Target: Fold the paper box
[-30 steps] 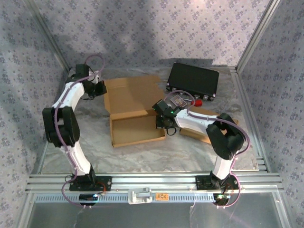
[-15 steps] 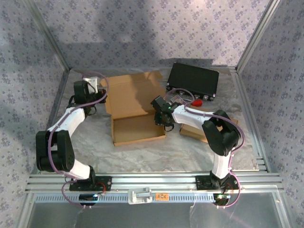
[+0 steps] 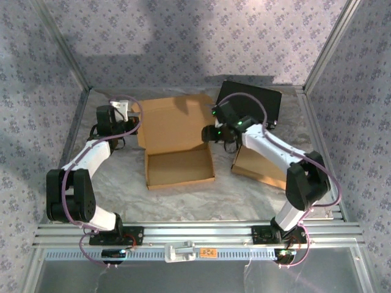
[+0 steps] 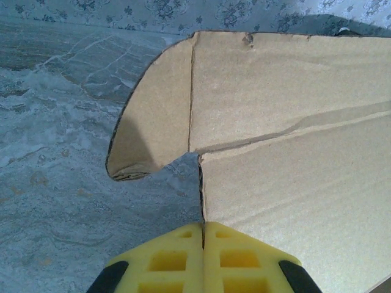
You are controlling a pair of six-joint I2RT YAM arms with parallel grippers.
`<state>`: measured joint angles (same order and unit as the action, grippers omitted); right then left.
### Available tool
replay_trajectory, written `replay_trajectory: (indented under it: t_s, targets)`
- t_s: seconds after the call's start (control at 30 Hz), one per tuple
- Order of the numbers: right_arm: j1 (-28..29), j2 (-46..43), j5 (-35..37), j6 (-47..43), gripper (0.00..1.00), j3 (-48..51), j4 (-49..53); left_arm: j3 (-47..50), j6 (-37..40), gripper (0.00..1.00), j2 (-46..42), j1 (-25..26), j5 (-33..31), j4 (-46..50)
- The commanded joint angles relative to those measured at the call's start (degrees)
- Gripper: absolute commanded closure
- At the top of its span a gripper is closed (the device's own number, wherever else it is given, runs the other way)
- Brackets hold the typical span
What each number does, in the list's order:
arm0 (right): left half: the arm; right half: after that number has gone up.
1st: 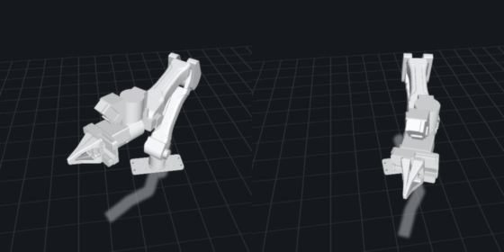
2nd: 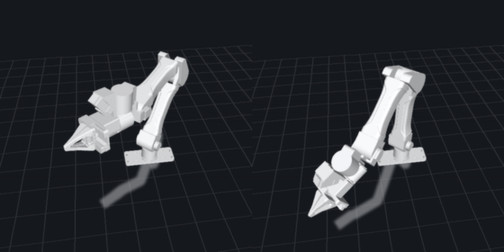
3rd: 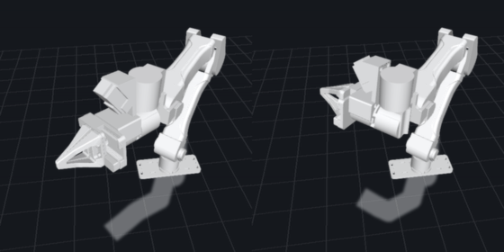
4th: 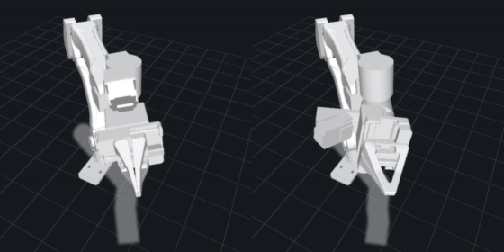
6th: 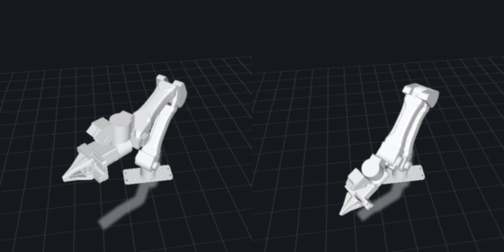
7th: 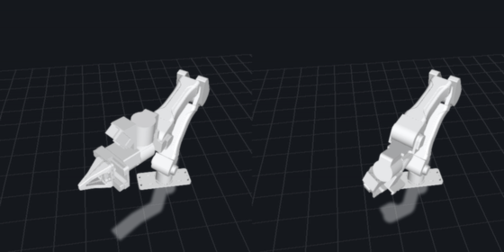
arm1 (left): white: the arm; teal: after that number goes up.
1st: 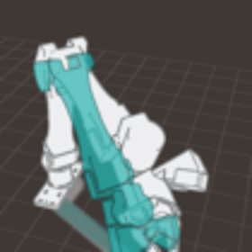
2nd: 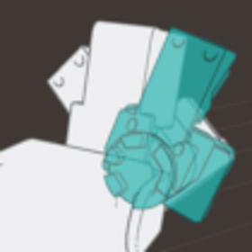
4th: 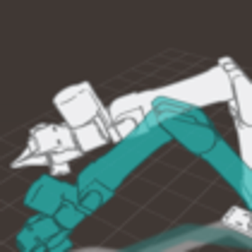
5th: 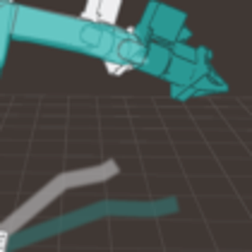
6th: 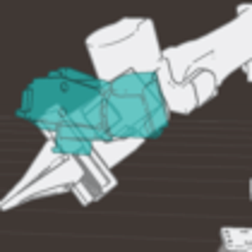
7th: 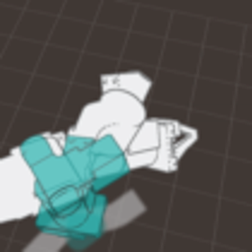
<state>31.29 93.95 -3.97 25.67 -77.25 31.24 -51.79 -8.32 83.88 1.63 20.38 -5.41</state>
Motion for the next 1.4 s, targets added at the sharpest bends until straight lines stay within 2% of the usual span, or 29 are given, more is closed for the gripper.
replay_trajectory:
  t_s: [0.0, 0.2, 0.33, 0.47, 0.6, 1.07, 1.13, 1.23, 1.37]
  targets:
    - [-5.4, -0.2, -8.9, -9.1, 0.37, -3.3, 1.2, -0.2, 1.8, 1.00, -2.0, 0.2, 1.9, -1.4]
    - [-15.7, 12.9, -30.1, -15.0, 0.48, -15.7, 1.9, -0.5, 2.2, 1.00, -2.1, 0.2, 2.1, -0.9]
    - [-16.1, 23.0, -35.1, -22.9, 0.49, -28.7, 11.1, -0.9, 2.0, 1.00, -1.8, 0.2, 2.1, -0.6]
    - [-16.0, 28.7, -33.3, -27.3, 0.47, -36.5, 16.9, -1.2, 1.9, 1.00, -1.6, 0.2, 1.9, -0.3]
    - [-16.2, 30.9, -33.2, -28.2, 0.46, -38.6, 17.1, -1.6, 2.1, 1.00, -1.6, 0.1, 1.7, 0.0]
    - [-15.0, 33.5, -32.7, -29.2, 0.51, -39.0, 17.8, -2.9, 1.5, 1.00, -0.2, 0.2, 1.7, -0.1]
    - [-14.8, 33.6, -32.7, -29.0, 0.55, -39.4, 17.5, -3.0, 1.4, 1.00, 0.0, 0.2, 1.7, -0.1]
    - [-14.2, 33.8, -32.4, -28.5, 0.65, -40.1, 17.1, -3.2, 1.1, 1.00, 0.2, 0.2, 1.7, -0.4]
    - [-13.1, 32.2, -28.7, -28.4, 0.88, -39.8, 16.4, -3.7, 0.3, 1.00, 0.5, 0.2, 0.9, -0.6]
